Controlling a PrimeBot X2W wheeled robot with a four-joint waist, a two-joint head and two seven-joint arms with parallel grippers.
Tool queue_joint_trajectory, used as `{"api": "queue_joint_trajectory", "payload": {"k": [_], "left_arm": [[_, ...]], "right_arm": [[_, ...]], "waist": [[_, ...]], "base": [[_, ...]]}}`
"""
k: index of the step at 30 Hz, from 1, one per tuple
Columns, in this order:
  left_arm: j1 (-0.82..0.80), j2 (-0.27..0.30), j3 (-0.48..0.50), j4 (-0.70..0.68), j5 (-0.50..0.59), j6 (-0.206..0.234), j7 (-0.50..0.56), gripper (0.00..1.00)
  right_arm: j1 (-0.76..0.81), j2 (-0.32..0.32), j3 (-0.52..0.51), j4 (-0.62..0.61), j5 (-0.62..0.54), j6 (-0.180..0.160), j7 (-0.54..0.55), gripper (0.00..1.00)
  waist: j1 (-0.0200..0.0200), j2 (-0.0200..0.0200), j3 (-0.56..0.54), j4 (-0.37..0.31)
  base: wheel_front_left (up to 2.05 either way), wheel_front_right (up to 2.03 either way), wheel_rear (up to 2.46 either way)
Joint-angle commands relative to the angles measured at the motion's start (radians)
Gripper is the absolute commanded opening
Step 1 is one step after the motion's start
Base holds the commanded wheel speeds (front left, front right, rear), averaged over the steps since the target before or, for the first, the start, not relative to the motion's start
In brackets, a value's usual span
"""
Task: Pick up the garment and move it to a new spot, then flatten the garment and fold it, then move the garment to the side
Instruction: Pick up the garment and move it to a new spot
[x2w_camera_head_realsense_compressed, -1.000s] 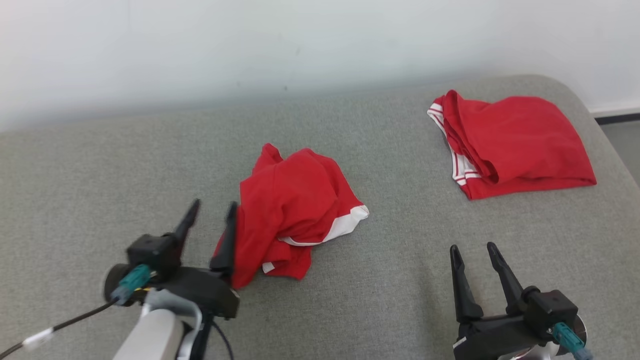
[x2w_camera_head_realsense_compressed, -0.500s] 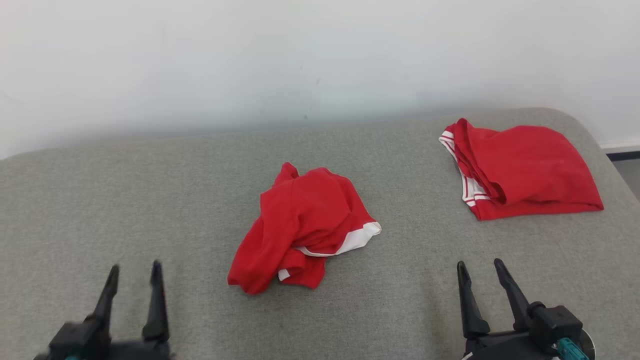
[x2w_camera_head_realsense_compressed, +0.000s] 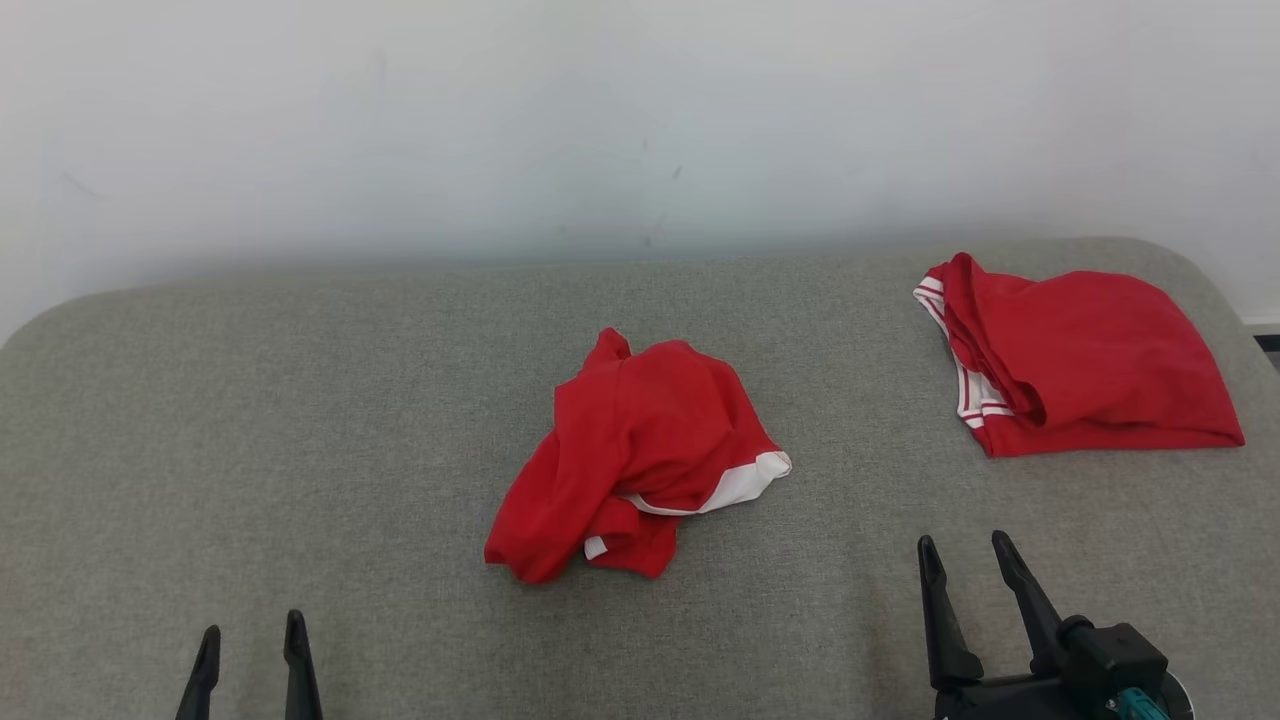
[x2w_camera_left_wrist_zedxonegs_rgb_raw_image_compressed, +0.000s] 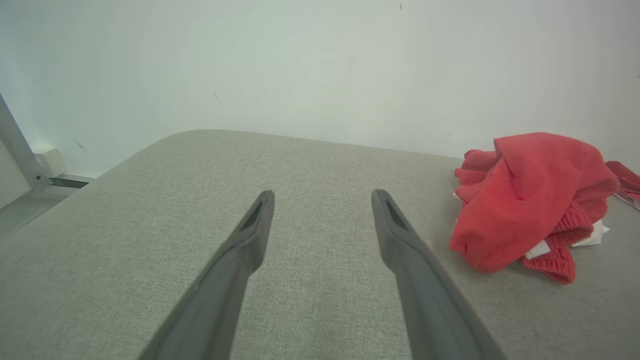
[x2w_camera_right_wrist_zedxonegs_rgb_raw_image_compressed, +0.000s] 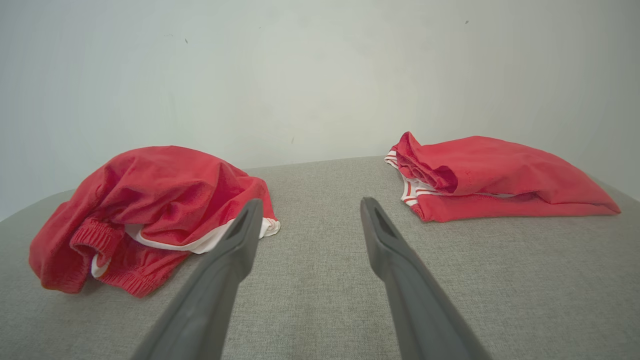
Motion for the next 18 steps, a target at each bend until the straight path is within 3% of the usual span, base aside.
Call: {"api": "queue_joint_trajectory", "payload": {"k": [1,18], "left_arm": [[0.004,-0.007,0.012,0.003,0.014,-0.009,-0.002,1.0],[0.003,-0.077,0.108,-0.021,0.109,-0.09,-0.002,1.0]], "right_arm": [[0.012,0.001,0.0,-0.001,0.005,-0.003,-0.001,1.0],[0.012,0.001,0.006,0.009,0.004,-0.003,-0.001,1.0]], "waist": [[0.0001,0.0,0.001,0.003],[0.0001,0.0,0.005,0.009]], "base": [[0.0,0.0,0.0],[0.0,0.0,0.0]]}}
